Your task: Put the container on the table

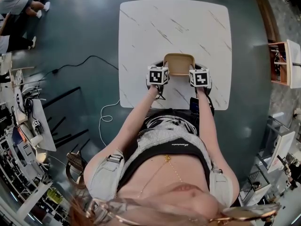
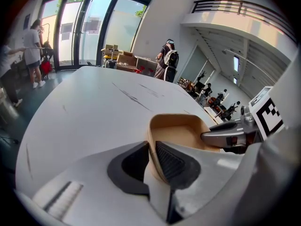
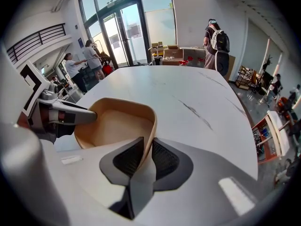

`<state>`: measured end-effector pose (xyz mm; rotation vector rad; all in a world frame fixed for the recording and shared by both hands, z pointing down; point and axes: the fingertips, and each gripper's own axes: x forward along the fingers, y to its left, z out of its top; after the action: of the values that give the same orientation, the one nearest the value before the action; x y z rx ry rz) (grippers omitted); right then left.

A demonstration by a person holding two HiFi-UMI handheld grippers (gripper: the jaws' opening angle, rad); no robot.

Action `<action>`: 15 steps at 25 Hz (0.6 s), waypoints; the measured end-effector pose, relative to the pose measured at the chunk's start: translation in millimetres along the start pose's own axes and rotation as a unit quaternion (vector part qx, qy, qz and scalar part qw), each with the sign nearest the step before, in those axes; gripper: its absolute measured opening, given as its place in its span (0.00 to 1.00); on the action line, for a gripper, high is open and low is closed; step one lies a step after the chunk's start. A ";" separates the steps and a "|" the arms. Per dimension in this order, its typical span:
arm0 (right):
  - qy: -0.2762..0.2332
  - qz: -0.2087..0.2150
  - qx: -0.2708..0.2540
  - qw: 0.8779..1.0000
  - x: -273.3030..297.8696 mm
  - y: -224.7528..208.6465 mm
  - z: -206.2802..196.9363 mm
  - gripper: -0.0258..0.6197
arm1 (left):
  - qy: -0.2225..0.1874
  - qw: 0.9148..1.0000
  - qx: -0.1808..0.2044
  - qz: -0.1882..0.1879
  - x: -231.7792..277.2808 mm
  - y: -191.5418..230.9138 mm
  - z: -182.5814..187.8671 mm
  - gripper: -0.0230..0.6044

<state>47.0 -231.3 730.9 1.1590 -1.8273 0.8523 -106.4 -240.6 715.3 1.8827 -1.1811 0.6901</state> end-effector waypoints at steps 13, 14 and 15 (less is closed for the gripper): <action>0.015 0.003 0.010 1.000 7.6 1.5 -6.0 0.16 | 0.019 1.000 0.008 0.012 8.2 1.8 -5.2 0.10; 0.014 0.002 0.010 1.000 7.2 1.6 -6.2 0.16 | 0.021 1.000 0.010 0.013 8.1 1.5 -5.4 0.11; 0.014 0.001 0.011 1.000 6.6 1.4 -6.2 0.16 | 0.023 1.000 0.014 0.013 8.0 1.1 -5.3 0.11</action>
<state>45.6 -228.1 739.3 1.1532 -1.8014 0.8881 -104.2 -240.2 724.7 1.8672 -1.1754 0.7632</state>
